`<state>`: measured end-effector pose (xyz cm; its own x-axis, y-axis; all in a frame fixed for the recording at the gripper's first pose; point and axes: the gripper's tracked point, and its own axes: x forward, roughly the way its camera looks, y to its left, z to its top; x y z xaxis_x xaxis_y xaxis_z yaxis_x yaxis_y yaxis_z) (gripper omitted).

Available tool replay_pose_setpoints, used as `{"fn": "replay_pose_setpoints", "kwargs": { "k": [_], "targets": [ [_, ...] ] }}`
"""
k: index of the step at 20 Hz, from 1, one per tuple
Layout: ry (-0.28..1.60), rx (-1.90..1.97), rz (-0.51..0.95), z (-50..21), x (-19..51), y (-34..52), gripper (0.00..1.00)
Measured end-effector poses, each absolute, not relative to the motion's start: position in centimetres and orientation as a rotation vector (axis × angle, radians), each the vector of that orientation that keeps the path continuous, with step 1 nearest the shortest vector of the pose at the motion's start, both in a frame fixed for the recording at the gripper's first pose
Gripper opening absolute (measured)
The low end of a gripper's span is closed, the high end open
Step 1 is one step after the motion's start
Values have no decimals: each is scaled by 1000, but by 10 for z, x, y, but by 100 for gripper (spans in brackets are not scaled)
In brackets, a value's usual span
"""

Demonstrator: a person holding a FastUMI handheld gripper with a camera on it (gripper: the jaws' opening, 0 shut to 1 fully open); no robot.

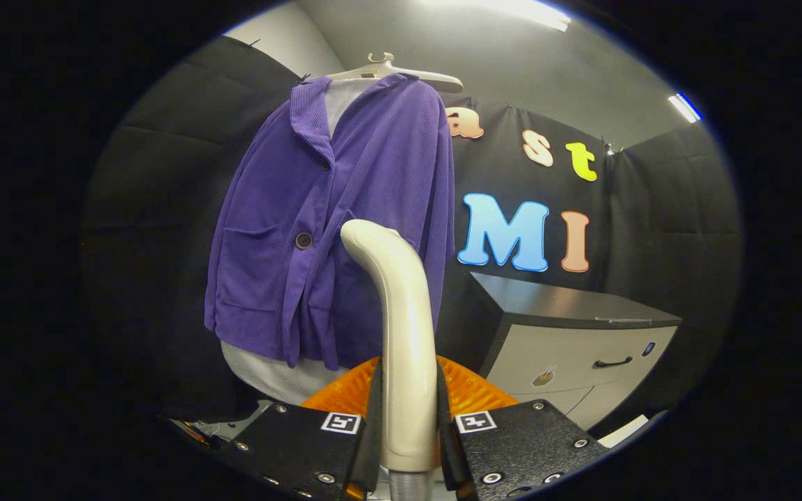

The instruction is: Iron the clothes twice with a garment steamer, once on the left side and once on the right side.

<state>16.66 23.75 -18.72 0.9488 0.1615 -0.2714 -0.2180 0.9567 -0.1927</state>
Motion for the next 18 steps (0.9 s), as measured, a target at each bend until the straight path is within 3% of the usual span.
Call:
{"fn": "replay_pose_setpoints", "kwargs": {
  "k": [10,18],
  "targets": [
    [362,-221,230,-250,128,236,35],
    [223,-145,270,-169,119,252,35]
  ]
}}
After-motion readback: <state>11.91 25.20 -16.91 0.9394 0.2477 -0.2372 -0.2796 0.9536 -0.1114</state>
